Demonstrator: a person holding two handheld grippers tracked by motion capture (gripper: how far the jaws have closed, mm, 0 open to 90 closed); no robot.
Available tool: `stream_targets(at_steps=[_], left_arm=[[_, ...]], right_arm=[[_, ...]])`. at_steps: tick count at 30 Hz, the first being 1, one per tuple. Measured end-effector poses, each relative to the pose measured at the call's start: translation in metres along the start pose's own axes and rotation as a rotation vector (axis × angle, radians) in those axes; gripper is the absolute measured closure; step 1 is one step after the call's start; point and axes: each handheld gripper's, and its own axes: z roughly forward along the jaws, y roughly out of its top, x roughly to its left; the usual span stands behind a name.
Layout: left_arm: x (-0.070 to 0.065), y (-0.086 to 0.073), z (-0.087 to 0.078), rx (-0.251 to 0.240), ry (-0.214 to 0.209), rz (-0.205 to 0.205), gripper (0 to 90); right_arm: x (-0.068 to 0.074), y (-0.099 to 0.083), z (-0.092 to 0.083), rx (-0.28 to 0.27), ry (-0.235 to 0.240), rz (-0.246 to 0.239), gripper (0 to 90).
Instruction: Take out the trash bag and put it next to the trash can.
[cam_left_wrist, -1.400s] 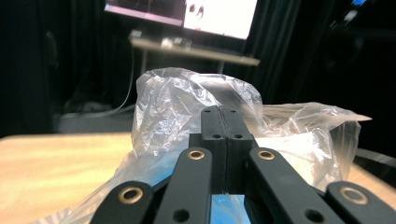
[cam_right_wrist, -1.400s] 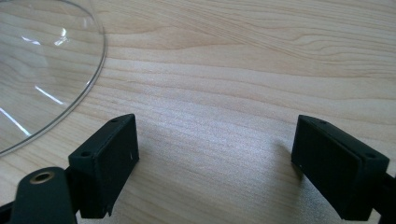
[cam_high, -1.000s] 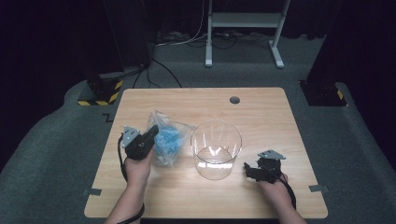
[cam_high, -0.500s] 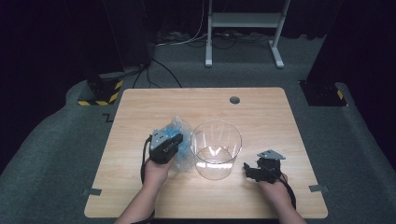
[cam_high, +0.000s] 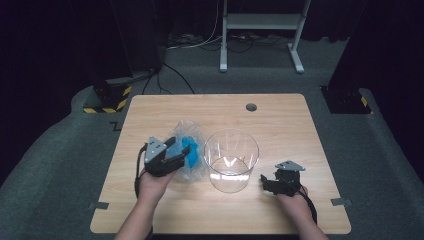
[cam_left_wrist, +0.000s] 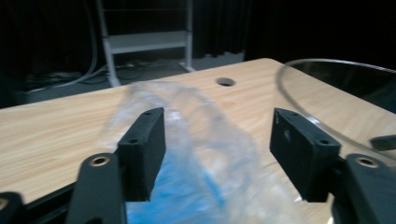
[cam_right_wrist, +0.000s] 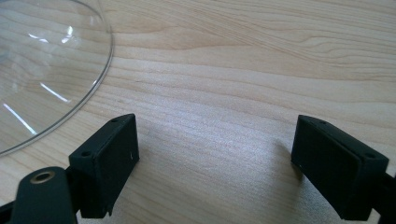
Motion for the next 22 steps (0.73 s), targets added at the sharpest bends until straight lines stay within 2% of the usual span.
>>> stream_targets(at_steps=[2,4,7,10,12,15,18,19,22], left_arm=[[0.020,-0.001,-0.015,-0.014,0.022,-0.035,33.4],[0.034,-0.005,-0.021,0.016,0.047,-0.045,28.7],[0.056,-0.023,-0.026,0.101,0.118,-0.025,26.6],[0.075,-0.050,-0.021,0.233,0.158,-0.015,24.0],[0.086,-0.067,-0.017,0.301,0.164,-0.057,23.9],[0.097,-0.085,-0.013,0.367,0.169,-0.129,23.4],[0.102,-0.100,-0.007,0.445,0.189,-0.156,23.0],[0.103,-0.102,-0.006,0.455,0.195,-0.168,22.9],[0.103,-0.103,-0.005,0.450,0.200,-0.169,22.7]], right_arm=[[0.000,0.000,0.000,0.001,0.001,0.002,14.9],[0.000,0.000,0.000,0.000,0.003,-0.006,14.8],[0.000,0.000,0.000,0.001,0.005,-0.005,14.8],[0.000,0.001,0.001,0.002,0.005,-0.007,14.8],[0.000,0.001,0.001,0.003,0.005,-0.004,14.8],[0.000,0.001,0.001,0.001,0.006,-0.007,14.8],[0.001,0.002,0.002,0.001,0.007,-0.007,14.7],[0.001,0.002,0.002,0.001,0.007,-0.007,14.7],[0.001,0.002,0.002,0.001,0.007,-0.007,14.7]])
